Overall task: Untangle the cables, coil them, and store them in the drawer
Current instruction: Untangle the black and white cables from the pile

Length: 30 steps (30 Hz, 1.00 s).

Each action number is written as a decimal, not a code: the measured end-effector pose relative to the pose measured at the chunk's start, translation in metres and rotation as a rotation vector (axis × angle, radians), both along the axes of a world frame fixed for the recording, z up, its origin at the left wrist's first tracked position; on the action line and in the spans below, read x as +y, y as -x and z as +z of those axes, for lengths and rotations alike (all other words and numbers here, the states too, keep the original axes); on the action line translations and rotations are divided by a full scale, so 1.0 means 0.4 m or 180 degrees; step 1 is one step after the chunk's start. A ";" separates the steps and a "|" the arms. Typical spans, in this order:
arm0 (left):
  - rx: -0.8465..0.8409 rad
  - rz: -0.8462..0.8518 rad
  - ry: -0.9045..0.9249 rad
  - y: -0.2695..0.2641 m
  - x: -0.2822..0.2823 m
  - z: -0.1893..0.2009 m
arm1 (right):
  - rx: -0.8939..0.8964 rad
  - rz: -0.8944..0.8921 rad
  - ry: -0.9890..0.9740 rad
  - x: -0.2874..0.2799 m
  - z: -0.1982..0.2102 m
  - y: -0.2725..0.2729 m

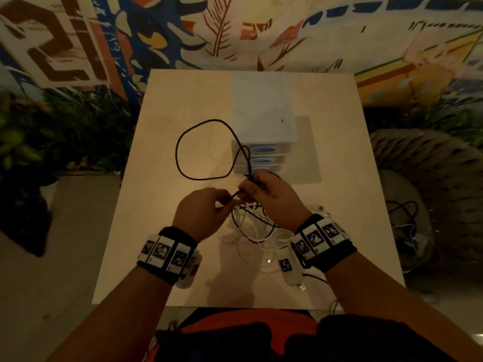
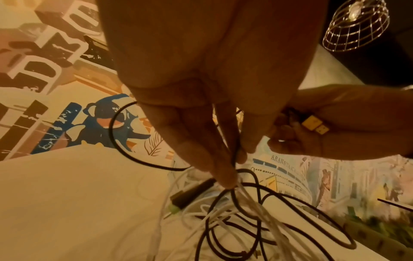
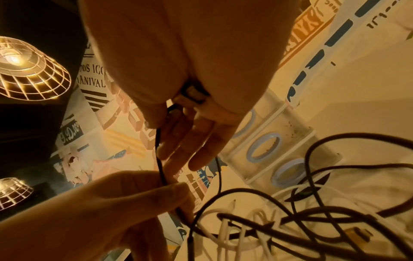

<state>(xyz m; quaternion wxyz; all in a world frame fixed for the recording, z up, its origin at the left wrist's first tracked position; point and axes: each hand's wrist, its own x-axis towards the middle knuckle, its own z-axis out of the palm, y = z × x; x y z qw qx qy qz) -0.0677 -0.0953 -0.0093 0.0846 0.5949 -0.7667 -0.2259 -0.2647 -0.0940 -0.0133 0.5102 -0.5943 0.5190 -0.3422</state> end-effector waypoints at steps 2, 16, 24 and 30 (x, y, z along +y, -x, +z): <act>0.0039 0.0090 0.0066 -0.005 -0.001 -0.013 | -0.0124 -0.0052 0.0032 0.004 0.005 0.003; 0.2116 0.1119 -0.0166 -0.067 -0.007 0.013 | 0.1038 -0.0299 0.0043 0.024 -0.073 0.093; 0.2428 0.1214 -0.0328 -0.072 0.009 0.023 | 0.1478 -0.0303 0.0203 0.021 -0.084 0.039; 0.2390 0.1279 -0.0366 -0.086 0.024 0.020 | 0.1694 -0.0569 0.0215 -0.038 -0.075 0.113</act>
